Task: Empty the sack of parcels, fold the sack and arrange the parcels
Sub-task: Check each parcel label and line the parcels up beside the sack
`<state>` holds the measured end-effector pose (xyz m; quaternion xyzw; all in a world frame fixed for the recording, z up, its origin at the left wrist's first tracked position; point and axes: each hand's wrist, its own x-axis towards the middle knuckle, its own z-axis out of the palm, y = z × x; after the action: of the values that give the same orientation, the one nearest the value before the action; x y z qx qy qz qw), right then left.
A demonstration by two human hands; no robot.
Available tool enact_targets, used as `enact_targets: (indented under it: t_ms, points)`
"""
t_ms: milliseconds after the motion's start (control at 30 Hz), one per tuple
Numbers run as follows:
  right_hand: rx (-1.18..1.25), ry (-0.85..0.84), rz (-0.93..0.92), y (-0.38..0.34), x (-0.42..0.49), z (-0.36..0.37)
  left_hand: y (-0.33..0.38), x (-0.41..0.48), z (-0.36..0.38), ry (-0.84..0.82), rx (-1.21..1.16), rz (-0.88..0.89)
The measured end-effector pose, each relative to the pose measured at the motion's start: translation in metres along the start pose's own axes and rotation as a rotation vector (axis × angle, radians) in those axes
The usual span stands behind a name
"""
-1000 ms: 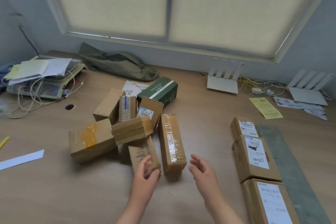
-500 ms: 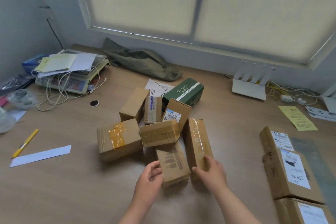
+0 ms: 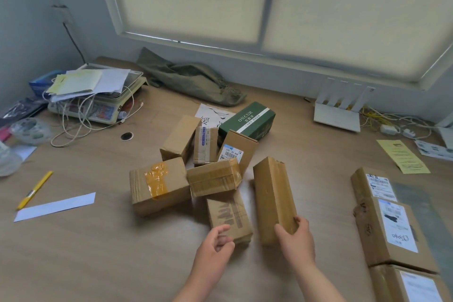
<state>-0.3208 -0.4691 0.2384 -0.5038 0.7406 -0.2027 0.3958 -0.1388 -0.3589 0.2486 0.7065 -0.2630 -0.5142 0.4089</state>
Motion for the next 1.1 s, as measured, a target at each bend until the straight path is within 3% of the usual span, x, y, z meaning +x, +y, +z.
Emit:
enact_targets:
  t_ms: [200,333,667,800,933,1100]
  points:
    - [0.229,0.062,-0.013,0.005,-0.026,-0.026,0.023,-0.01,0.04,-0.062,-0.022,0.096]
    - [0.287,0.019,-0.079,0.003,-0.049,-0.045,0.043,-0.02,0.066,-0.1,-0.006,0.205]
    - [0.158,-0.024,-0.49,-0.002,-0.09,-0.098,0.091,-0.056,0.099,-0.194,-0.265,0.232]
    - [0.388,-0.1,-0.49,0.0,-0.095,-0.108,0.089,-0.062,0.101,-0.197,-0.318,0.269]
    - [0.466,-0.128,-0.474,-0.005,-0.095,-0.122,0.079,-0.068,0.105,-0.272,-0.497,0.277]
    - [0.586,-0.298,-0.407,-0.009,-0.099,-0.133,0.078,-0.073,0.1,-0.373,-0.674,0.239]
